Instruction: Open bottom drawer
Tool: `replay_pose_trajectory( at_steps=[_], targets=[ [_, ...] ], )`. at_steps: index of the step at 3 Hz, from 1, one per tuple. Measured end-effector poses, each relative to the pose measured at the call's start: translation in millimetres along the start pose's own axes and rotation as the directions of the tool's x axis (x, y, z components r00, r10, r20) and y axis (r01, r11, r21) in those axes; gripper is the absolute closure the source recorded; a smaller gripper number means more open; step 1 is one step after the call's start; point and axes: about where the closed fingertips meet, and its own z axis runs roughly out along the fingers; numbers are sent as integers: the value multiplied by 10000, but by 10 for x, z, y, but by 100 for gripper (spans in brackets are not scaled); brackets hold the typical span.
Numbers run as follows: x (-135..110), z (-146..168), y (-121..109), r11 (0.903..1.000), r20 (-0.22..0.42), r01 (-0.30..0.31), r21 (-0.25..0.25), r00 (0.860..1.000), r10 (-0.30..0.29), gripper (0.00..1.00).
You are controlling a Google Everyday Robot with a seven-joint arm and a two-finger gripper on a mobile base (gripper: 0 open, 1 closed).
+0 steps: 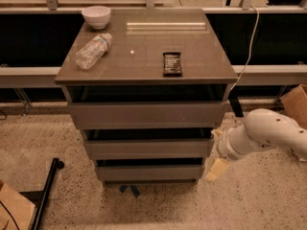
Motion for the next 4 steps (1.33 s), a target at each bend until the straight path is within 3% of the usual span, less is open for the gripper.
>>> replay_pose_trajectory(
  at_steps=[1, 2, 4],
  targets=[
    [117, 338, -110, 9987, -299, -482, -138, 9984, 478, 0],
    [93, 259, -64, 9984, 80, -418, -377, 9991, 421, 0],
    [397, 744, 121, 9918, 796, -678, -1080, 9939, 766, 0]
  ],
)
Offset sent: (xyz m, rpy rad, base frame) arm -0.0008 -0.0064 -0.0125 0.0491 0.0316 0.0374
